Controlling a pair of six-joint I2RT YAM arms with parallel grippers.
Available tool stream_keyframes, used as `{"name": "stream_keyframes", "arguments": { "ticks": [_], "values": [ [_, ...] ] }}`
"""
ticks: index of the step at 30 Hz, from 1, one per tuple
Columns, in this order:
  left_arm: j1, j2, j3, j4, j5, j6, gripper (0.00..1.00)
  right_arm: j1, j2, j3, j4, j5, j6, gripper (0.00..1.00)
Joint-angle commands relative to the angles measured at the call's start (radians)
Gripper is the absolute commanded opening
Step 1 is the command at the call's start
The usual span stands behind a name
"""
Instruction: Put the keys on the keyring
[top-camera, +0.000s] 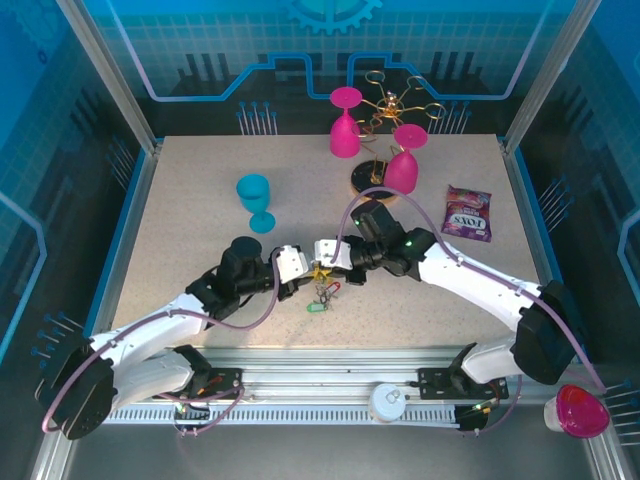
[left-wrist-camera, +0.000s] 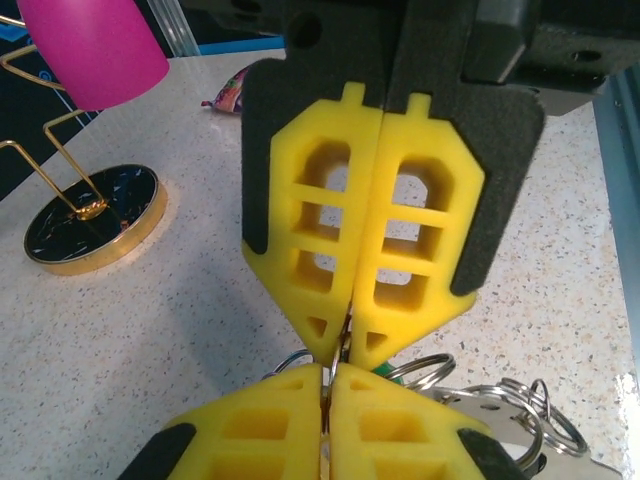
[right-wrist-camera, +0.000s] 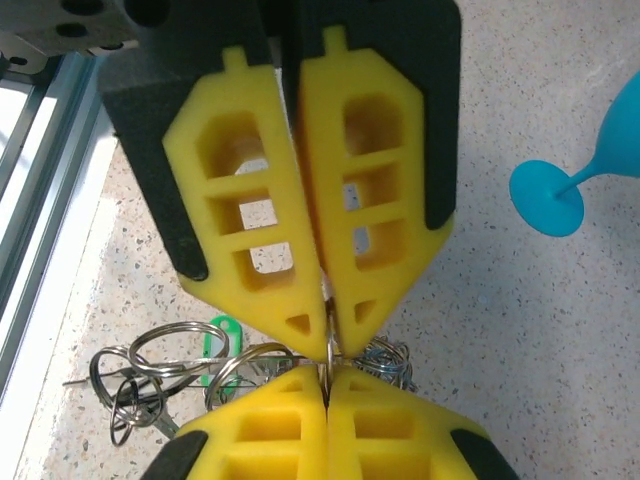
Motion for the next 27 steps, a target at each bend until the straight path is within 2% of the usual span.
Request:
{"name": "stream_keyframes", "arguments": {
  "ticks": [1, 4, 5, 6, 7, 9, 14, 23, 27],
  "values": [
    [-0.002, -0.004, 0.042, -0.126, -0.052, 0.063, 0.0, 0.049, 0.001, 0.071, -0.048, -0.037, 0.009, 0.0],
    [-0.002, -0.018, 0.022, -0.093, -0.041, 0.06, 0.0, 0.033, -0.03, 0.036, 0.013, -0.056, 0.06, 0.0],
    [-0.002, -0.028, 0.007, -0.058, -0.035, 0.052, 0.0, 0.016, -0.045, 0.01, 0.048, -0.082, 0.084, 0.09],
    [-0.001, -0.039, -0.016, -0.011, -0.028, 0.038, 0.0, -0.006, -0.066, -0.024, 0.095, -0.115, 0.116, 0.23],
    [-0.001, -0.048, -0.035, 0.031, -0.019, 0.025, 0.0, -0.027, -0.082, -0.063, 0.147, -0.146, 0.145, 0.32],
    [0.003, -0.059, -0.064, 0.1, -0.004, 0.002, 0.0, -0.058, -0.103, -0.135, 0.245, -0.192, 0.185, 0.37],
    [0.01, -0.071, -0.122, 0.221, 0.023, -0.042, 0.0, -0.078, -0.115, -0.274, 0.445, -0.235, 0.208, 0.37],
    [0.018, -0.082, -0.149, 0.245, 0.076, -0.064, 0.0, -0.089, -0.1, -0.319, 0.548, -0.242, 0.248, 0.29],
    [0.019, -0.071, -0.159, 0.268, 0.093, -0.069, 0.0, -0.104, -0.107, -0.331, 0.553, -0.281, 0.248, 0.28]
  ]
}}
